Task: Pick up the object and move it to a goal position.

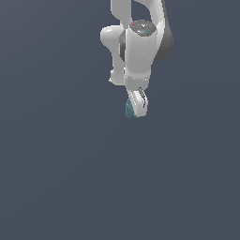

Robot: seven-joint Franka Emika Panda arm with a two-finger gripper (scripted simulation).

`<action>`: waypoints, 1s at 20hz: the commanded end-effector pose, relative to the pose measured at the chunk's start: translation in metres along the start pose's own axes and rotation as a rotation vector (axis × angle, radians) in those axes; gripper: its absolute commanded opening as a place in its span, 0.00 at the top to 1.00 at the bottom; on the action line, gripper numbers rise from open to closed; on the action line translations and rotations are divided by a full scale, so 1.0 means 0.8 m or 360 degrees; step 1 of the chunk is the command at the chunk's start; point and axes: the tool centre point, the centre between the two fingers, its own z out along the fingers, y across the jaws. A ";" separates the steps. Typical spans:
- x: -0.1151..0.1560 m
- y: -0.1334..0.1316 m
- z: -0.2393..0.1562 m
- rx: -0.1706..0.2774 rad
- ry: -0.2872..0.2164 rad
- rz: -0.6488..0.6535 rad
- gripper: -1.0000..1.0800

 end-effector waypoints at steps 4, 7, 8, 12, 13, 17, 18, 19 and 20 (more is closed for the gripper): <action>-0.036 0.023 -0.068 0.0000 0.0005 0.0001 1.00; -0.054 0.034 -0.103 0.0000 0.0006 0.0001 1.00; -0.060 0.037 -0.114 0.0000 0.0006 0.0001 1.00; -0.082 0.049 -0.153 0.0000 0.0006 0.0001 1.00; -0.086 0.052 -0.162 0.0000 0.0006 0.0001 1.00; -0.103 0.059 -0.191 0.0000 0.0004 0.0000 1.00; -0.106 0.061 -0.197 0.0000 0.0003 -0.0001 1.00; -0.109 0.062 -0.202 0.0000 0.0003 -0.0001 1.00; -0.111 0.063 -0.206 -0.0001 0.0002 -0.0001 1.00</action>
